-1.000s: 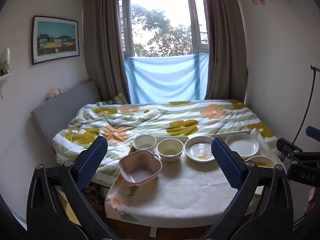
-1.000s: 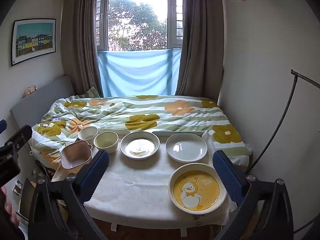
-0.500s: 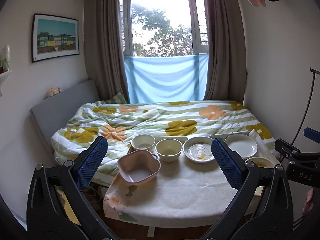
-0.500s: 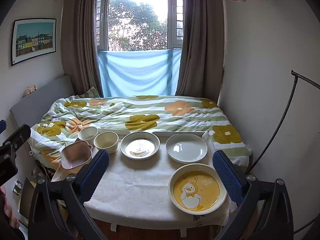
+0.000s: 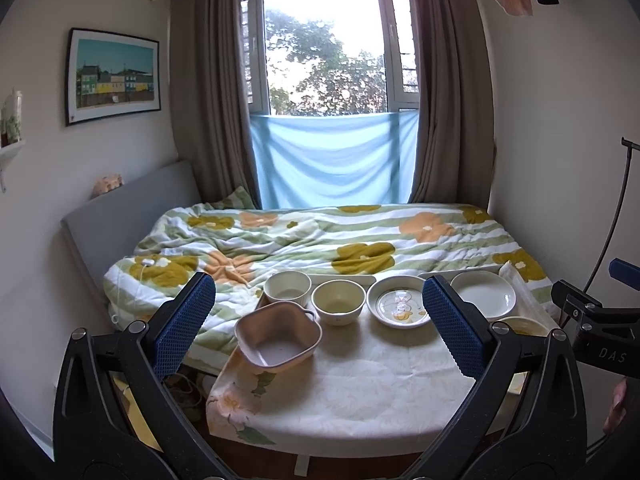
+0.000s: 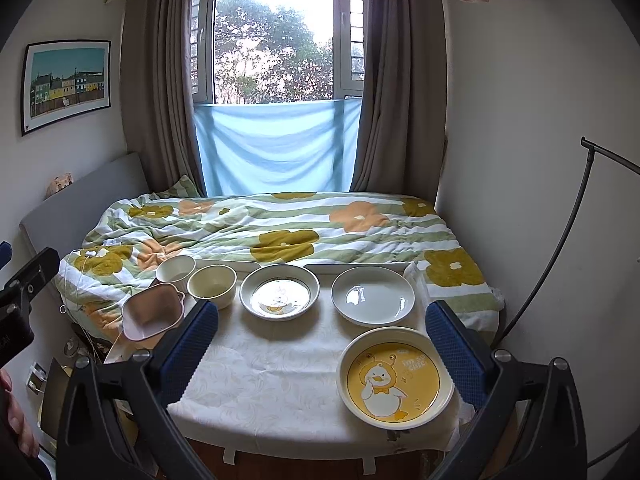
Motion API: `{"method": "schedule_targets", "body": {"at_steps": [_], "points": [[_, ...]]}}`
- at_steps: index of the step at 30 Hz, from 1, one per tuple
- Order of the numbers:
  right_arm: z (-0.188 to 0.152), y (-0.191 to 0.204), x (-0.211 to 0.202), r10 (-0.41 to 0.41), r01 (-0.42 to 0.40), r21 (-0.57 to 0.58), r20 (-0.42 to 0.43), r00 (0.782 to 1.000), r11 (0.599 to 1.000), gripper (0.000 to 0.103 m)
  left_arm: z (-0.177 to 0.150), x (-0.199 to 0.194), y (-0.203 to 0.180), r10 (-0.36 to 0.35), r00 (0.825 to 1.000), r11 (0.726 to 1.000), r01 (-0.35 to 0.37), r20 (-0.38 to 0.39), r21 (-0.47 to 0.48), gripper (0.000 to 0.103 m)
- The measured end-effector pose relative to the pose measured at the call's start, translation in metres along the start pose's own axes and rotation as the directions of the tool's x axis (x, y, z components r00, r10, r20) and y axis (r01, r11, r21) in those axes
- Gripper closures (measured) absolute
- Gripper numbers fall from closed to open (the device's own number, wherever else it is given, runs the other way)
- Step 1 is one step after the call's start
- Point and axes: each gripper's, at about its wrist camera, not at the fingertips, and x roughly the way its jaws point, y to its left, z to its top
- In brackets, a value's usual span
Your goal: Organize plates and bowls
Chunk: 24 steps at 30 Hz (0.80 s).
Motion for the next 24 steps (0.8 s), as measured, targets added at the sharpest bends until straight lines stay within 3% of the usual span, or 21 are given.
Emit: {"method": "schedule_targets", "body": {"at_steps": [24], "points": [[0.0006, 0.0007, 0.0018, 0.0, 0.0, 0.001, 0.002, 1.0, 1.0, 0.0, 0.0011, -0.0009, 0.0012, 0.002, 1.0, 1.0, -0.002, 0.011, -0.002, 0.0]]}}
